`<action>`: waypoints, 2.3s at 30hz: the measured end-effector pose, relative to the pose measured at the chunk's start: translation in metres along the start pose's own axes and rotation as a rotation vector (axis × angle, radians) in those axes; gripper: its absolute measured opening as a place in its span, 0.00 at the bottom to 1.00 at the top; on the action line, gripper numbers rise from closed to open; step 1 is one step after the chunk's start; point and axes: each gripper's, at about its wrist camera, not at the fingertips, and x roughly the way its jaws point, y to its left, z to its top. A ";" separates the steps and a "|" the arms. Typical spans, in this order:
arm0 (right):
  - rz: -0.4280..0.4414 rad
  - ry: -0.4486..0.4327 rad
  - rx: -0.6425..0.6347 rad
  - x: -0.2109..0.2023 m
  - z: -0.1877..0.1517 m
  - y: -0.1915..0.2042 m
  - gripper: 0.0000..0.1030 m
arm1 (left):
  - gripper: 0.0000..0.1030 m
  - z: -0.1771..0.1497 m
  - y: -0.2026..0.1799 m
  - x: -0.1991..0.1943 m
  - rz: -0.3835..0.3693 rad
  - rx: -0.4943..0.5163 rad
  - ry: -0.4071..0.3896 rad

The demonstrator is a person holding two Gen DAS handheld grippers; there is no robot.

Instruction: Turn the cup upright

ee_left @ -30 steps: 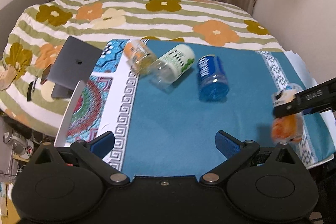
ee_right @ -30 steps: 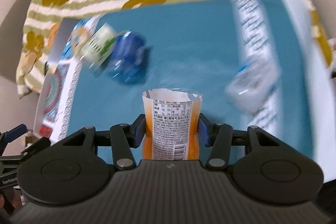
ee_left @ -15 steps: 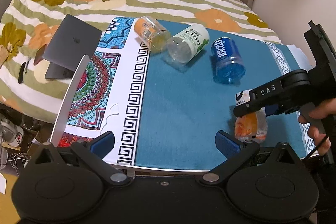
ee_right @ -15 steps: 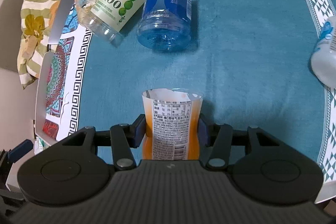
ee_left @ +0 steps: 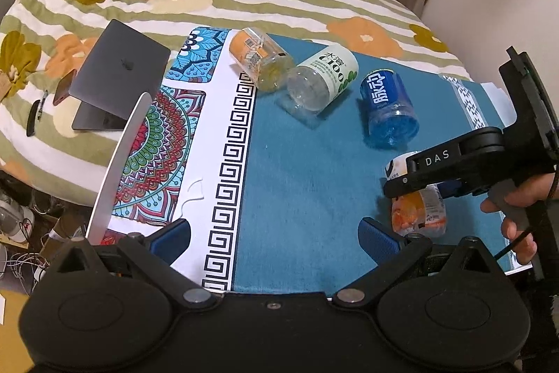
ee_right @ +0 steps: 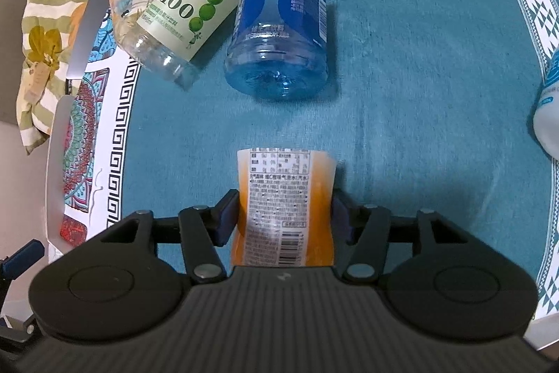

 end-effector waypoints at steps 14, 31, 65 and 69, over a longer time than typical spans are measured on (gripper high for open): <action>0.049 -0.063 0.064 -0.026 -0.009 -0.009 1.00 | 1.00 0.008 -0.019 -0.009 -0.003 0.033 0.004; -0.010 -0.261 0.036 -0.126 -0.056 -0.108 1.00 | 0.95 0.090 -0.119 0.058 -0.065 0.063 0.232; -0.012 -0.264 0.011 -0.084 -0.076 -0.168 1.00 | 0.55 0.087 -0.158 0.142 0.038 0.067 0.447; -0.004 -0.275 0.017 -0.089 -0.077 -0.167 1.00 | 0.55 0.089 -0.161 0.115 0.018 0.113 0.378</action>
